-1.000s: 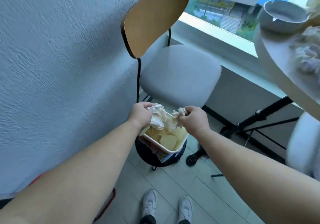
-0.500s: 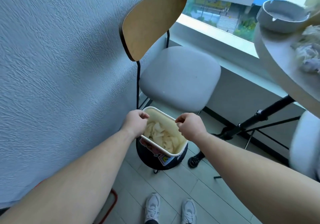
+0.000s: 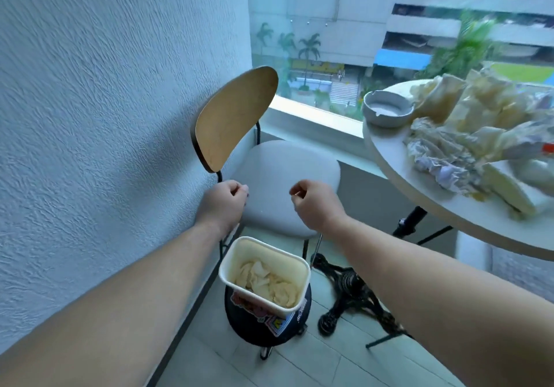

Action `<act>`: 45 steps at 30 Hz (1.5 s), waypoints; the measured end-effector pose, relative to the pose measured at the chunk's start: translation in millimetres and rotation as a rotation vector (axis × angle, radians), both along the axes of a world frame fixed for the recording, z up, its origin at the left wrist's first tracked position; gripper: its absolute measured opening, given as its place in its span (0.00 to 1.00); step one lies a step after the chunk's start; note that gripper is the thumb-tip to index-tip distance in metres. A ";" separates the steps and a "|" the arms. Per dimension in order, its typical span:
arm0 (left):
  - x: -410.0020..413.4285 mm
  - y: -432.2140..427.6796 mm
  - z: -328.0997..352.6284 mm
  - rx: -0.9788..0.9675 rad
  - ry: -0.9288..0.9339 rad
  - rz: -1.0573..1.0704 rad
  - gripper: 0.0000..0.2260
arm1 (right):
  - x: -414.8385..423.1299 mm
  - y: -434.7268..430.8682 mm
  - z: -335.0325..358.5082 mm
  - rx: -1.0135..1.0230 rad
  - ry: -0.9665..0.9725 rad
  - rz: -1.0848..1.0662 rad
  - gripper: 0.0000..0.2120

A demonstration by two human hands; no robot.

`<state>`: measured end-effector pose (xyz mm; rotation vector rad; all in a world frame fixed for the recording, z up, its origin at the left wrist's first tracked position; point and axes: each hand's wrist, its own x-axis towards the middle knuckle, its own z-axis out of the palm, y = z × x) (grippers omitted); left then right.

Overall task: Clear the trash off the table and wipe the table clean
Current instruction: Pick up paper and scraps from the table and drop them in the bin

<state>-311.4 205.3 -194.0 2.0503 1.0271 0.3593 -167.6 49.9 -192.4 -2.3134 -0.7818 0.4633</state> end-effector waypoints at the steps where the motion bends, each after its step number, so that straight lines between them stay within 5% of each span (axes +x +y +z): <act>1: 5.7 0.3 14.1 0.015 -0.035 0.002 0.15 | 2.8 -0.5 14.2 0.033 -0.021 -0.015 0.10; 15: 134.1 -74.3 155.1 0.257 -0.403 -0.287 0.14 | 81.5 -109.4 164.9 0.259 -0.358 -0.267 0.12; 29: 261.2 -241.9 189.0 0.217 -0.494 -0.579 0.10 | 187.4 -285.2 189.7 0.231 -0.445 -0.457 0.11; 33: 276.7 -257.0 189.5 0.123 -0.379 -0.795 0.15 | 207.0 -309.0 182.7 0.201 -0.392 -0.468 0.12; 41: 297.3 -242.7 178.3 0.701 0.308 -1.183 0.30 | 224.6 -316.9 160.1 -0.173 -0.429 -0.144 0.21; 45: 299.7 -232.4 173.6 0.725 0.303 -1.138 0.33 | 233.8 -312.0 147.2 -0.271 -0.387 -0.124 0.17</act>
